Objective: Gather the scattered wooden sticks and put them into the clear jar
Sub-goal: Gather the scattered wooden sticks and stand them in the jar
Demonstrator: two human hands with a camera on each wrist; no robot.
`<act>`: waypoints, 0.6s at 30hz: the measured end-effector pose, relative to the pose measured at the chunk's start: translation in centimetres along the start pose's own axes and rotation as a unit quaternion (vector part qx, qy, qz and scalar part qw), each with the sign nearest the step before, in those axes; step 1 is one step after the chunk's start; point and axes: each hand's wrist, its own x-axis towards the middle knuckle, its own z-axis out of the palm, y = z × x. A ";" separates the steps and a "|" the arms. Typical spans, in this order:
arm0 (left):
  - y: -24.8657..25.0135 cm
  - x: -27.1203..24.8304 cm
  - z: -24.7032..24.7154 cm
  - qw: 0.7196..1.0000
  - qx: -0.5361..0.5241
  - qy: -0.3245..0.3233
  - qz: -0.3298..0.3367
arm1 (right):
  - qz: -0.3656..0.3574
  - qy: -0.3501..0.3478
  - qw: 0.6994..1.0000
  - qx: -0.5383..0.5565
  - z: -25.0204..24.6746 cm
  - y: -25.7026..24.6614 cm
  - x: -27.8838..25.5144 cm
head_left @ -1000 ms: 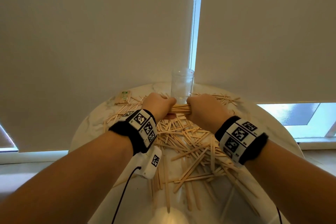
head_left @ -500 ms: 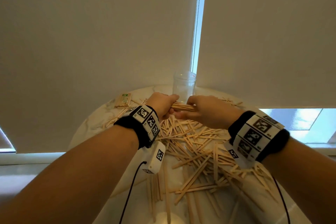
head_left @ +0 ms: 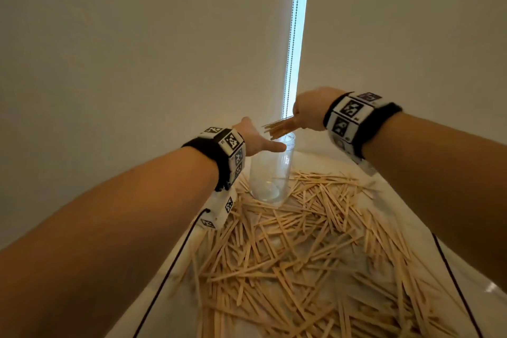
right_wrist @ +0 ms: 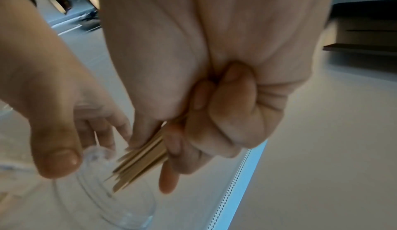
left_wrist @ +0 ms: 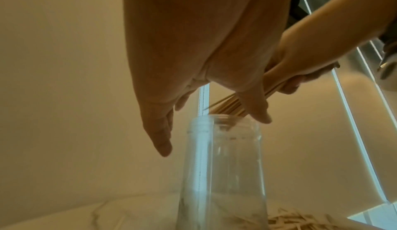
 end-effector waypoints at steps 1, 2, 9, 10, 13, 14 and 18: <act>0.0 0.7 0.4 1.000 0.008 -0.005 0.005 | -0.007 -0.010 1.000 -0.028 0.3 -0.5 1.4; -0.1 1.4 1.0 1.000 0.009 -0.011 0.008 | -0.013 -0.019 0.998 -0.058 0.9 -1.1 2.6; -2.2 3.5 3.7 0.997 -0.070 0.018 0.017 | -0.071 -0.065 0.993 -0.074 1.3 -3.4 6.4; -2.3 3.5 3.7 0.997 -0.064 0.019 0.022 | -0.075 -0.088 0.992 -0.054 1.2 -3.7 6.4; -2.3 3.6 3.9 0.998 -0.057 0.026 0.026 | -0.093 -0.120 0.988 -0.024 2.0 -5.1 6.3; -2.3 3.6 4.0 0.998 -0.060 0.027 0.026 | -0.098 -0.124 0.987 -0.013 2.6 -5.4 6.2; -2.2 3.4 4.0 0.997 -0.066 0.025 0.021 | -0.083 -0.077 0.978 0.173 2.2 -4.6 4.6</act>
